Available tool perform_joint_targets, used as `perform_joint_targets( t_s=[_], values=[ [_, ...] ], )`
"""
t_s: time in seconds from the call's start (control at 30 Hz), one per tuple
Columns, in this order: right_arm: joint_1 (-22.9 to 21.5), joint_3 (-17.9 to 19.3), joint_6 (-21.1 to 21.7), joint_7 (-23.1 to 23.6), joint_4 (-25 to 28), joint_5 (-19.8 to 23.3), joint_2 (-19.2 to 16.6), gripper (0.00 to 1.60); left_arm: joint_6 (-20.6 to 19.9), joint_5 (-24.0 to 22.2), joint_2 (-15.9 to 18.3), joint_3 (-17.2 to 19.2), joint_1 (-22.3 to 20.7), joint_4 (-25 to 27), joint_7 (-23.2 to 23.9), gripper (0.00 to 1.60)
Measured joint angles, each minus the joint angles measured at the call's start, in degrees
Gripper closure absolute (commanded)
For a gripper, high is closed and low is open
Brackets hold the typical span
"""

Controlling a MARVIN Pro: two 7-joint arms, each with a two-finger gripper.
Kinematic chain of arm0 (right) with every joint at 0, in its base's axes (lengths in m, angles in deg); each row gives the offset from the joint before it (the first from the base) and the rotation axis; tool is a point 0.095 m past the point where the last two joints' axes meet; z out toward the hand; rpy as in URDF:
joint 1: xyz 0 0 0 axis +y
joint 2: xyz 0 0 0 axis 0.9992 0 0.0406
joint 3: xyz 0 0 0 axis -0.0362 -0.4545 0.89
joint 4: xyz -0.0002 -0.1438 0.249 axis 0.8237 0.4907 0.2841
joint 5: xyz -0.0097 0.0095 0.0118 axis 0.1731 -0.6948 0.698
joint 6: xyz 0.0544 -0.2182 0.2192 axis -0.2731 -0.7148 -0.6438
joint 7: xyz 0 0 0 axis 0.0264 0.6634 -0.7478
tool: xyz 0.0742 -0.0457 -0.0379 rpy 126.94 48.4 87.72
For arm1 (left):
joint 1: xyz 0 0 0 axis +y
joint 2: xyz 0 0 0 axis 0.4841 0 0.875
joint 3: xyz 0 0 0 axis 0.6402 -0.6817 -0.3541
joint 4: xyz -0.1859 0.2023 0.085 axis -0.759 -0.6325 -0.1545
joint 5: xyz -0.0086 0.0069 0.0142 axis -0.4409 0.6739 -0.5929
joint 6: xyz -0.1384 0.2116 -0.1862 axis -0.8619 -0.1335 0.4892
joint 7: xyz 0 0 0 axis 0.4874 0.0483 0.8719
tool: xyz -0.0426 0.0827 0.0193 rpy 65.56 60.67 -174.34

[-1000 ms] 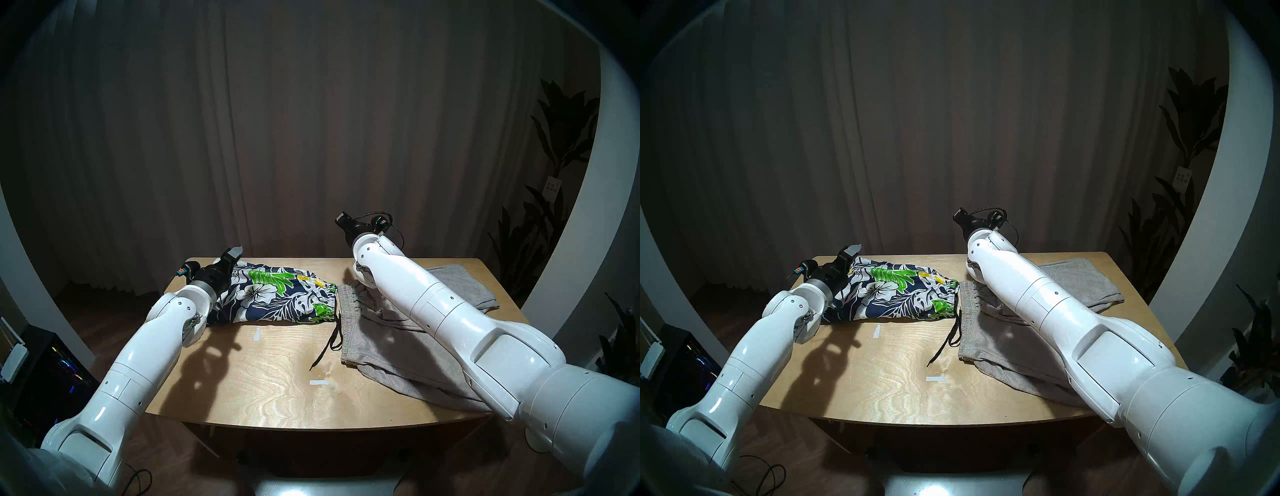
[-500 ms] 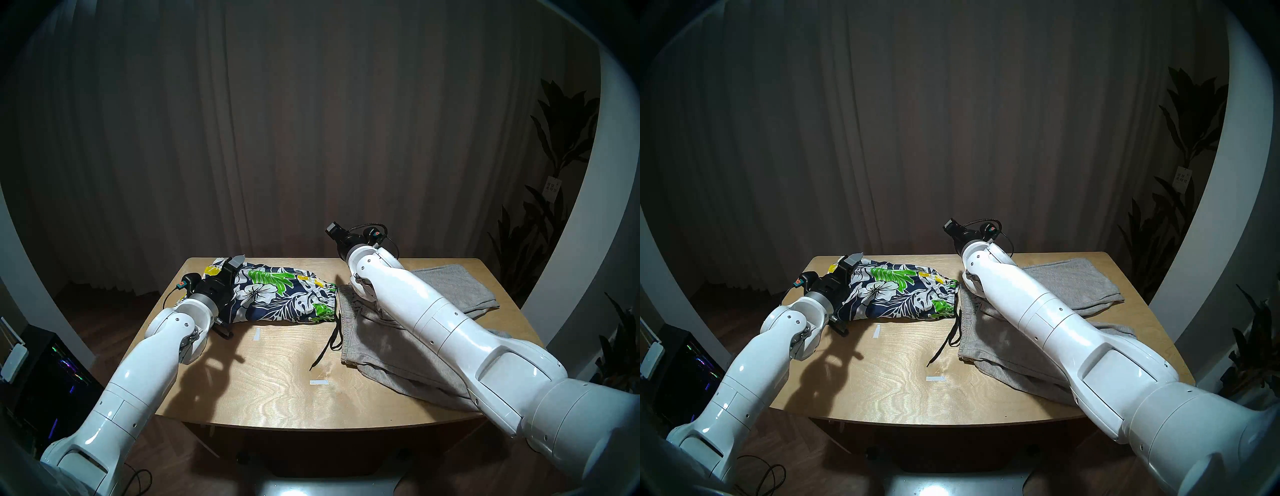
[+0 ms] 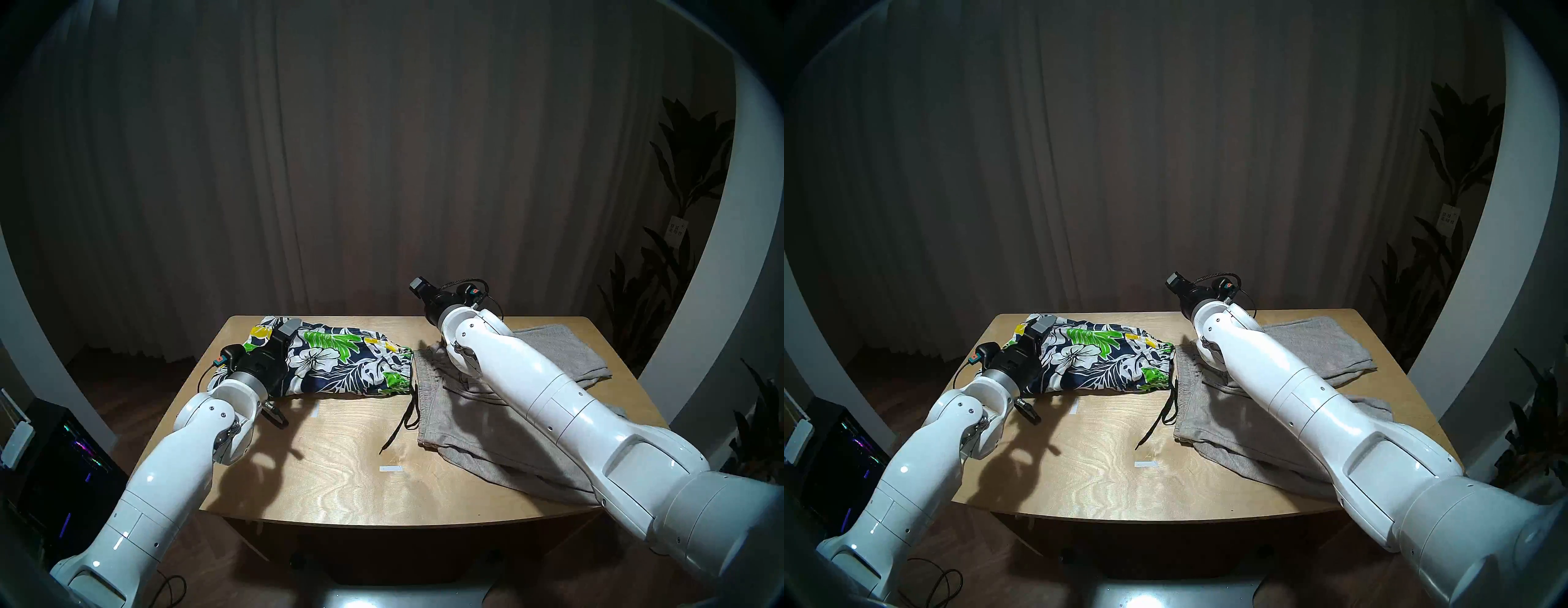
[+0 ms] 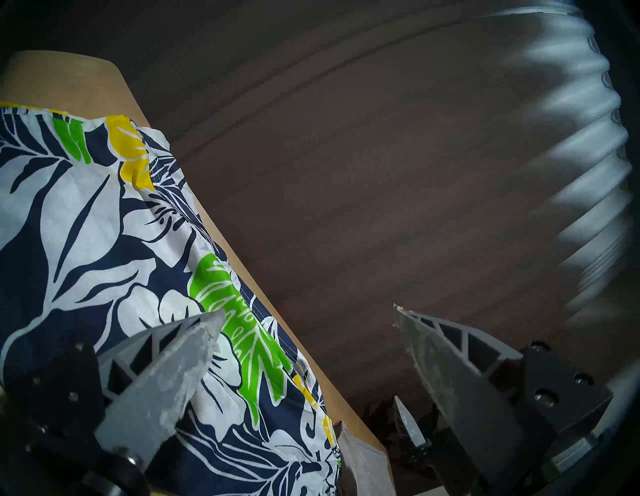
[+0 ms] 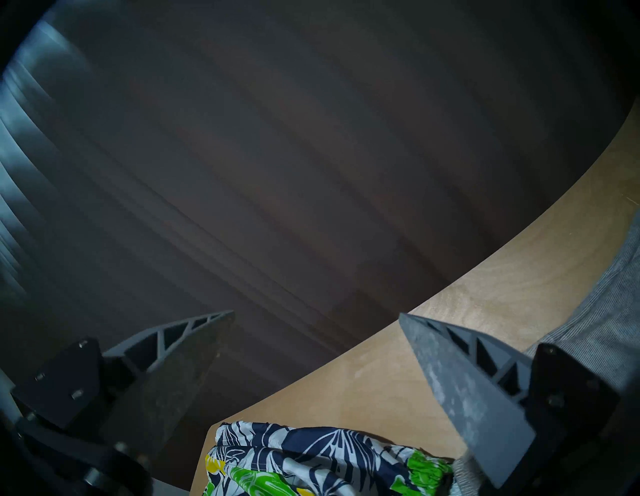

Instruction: Fold pants twice and stack them

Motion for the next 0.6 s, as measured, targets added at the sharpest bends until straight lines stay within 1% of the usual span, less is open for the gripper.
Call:
perform_joint_targets(
  t_s=[0.27,0.6],
  values=[
    [1.71,-0.89,1.76,1.17,2.04,-1.53,-3.44,0.00,1.54,-1.20,0.45,1.37,4.07,3.35,-0.03,0.00],
    [3.08,-1.96,3.91,3.28,6.13,-3.38,-7.16,0.00,4.29,-2.70,0.88,3.91,9.78,7.39,-0.37,0.00]
  ],
)
